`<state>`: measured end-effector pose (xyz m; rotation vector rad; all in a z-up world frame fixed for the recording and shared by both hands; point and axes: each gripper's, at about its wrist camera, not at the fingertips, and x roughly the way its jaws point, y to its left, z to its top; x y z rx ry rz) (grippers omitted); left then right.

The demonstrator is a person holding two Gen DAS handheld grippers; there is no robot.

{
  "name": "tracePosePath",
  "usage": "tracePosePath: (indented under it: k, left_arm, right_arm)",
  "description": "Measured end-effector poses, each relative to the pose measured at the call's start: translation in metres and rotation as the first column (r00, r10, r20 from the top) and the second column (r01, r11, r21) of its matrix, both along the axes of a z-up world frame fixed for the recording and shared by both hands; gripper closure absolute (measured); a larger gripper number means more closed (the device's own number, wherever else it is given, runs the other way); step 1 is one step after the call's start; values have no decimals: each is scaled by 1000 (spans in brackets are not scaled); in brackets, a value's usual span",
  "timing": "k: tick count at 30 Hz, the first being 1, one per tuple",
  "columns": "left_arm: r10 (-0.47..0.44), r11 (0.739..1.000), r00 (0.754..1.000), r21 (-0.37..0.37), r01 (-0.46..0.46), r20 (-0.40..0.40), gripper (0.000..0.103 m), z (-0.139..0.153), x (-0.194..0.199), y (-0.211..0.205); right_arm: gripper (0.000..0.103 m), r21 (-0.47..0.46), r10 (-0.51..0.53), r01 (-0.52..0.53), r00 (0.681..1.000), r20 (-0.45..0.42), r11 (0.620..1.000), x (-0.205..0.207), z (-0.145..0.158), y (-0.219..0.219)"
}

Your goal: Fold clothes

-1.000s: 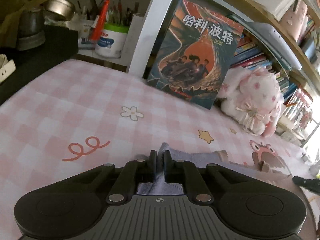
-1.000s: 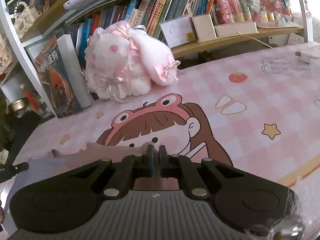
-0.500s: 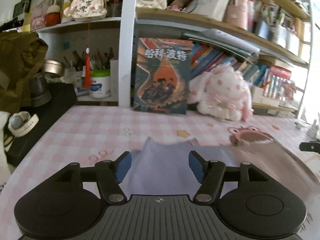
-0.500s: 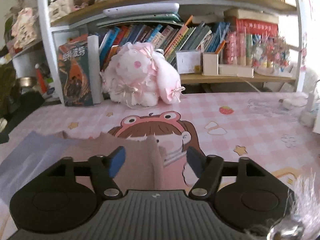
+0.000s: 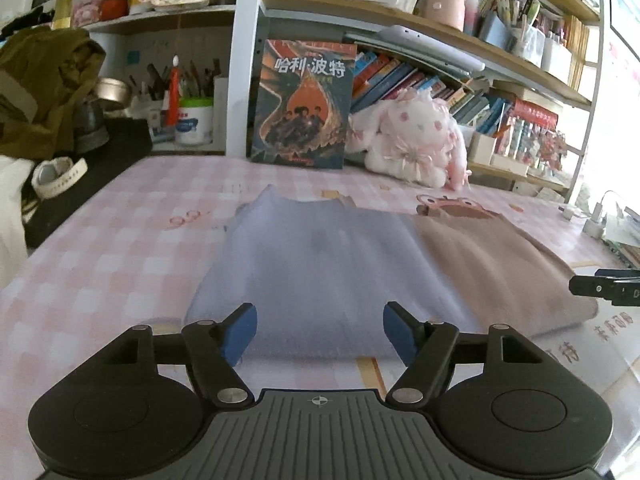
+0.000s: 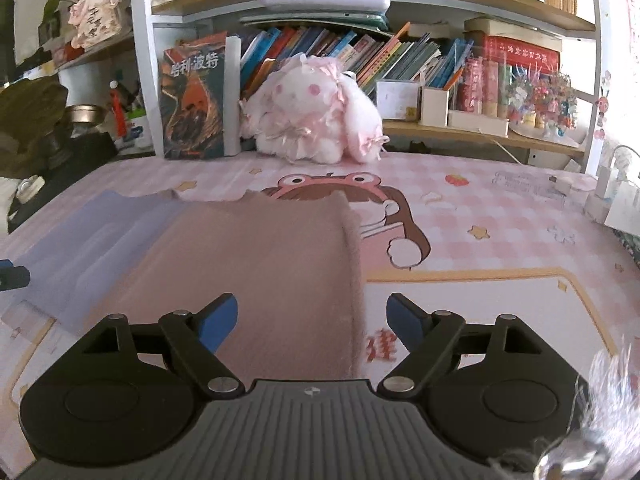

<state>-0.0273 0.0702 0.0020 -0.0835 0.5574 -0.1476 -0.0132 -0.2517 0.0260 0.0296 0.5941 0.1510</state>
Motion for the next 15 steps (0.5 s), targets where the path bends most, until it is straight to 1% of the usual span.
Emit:
tracePosePath:
  k: [5, 15]
  left_arm:
    - [17, 1000, 1000, -6, -17, -7, 30, -5, -13, 1]
    - [49, 998, 998, -28, -50, -31, 26, -13, -28, 4]
  right_arm:
    - [21, 5, 12, -12, 1000, -13, 1000, -15, -5, 5]
    - [18, -18, 12, -13, 999, -31, 1000, -34, -18, 14]
